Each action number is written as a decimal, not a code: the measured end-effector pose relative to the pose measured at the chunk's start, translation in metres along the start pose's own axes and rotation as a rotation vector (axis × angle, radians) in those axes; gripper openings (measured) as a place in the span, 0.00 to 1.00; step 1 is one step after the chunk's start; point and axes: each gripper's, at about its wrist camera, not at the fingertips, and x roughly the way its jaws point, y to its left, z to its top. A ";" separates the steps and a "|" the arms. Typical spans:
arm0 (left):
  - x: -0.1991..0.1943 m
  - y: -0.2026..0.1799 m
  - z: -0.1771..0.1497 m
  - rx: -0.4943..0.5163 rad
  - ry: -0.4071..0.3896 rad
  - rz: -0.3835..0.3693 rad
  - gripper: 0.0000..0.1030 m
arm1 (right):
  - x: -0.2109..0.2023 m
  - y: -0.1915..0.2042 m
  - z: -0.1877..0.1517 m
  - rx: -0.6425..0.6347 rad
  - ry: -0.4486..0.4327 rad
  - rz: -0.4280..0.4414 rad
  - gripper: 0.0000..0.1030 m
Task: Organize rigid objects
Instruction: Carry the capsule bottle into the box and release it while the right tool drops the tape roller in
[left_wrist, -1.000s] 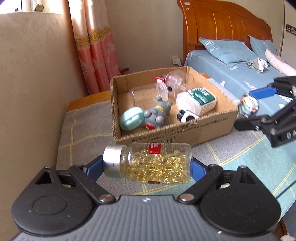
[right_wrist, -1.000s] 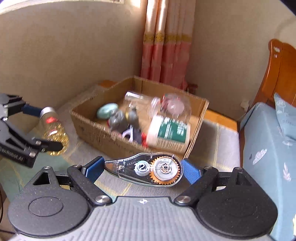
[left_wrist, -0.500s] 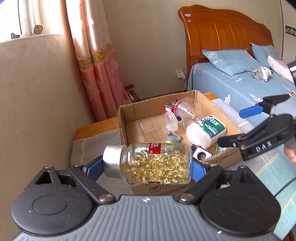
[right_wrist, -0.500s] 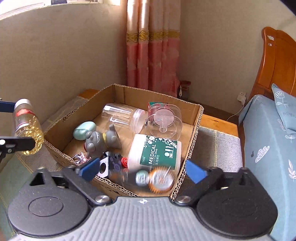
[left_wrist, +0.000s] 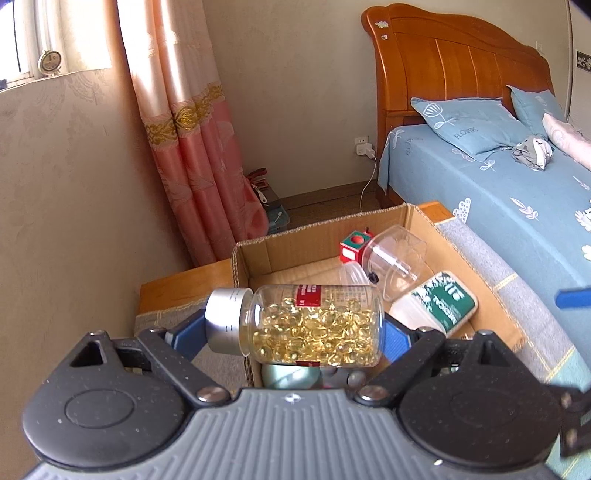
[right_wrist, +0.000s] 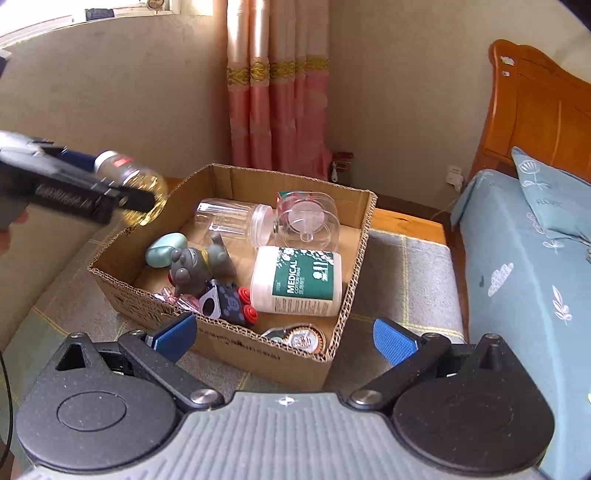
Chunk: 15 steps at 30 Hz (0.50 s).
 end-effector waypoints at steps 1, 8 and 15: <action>0.004 0.000 0.005 -0.003 0.004 -0.002 0.89 | -0.002 0.002 -0.001 0.003 0.004 -0.008 1.00; 0.051 -0.002 0.042 -0.020 0.076 0.003 0.89 | -0.015 0.008 -0.006 0.030 -0.001 -0.008 1.00; 0.096 0.000 0.059 -0.076 0.147 0.022 0.89 | -0.020 0.002 -0.007 0.061 -0.009 -0.005 1.00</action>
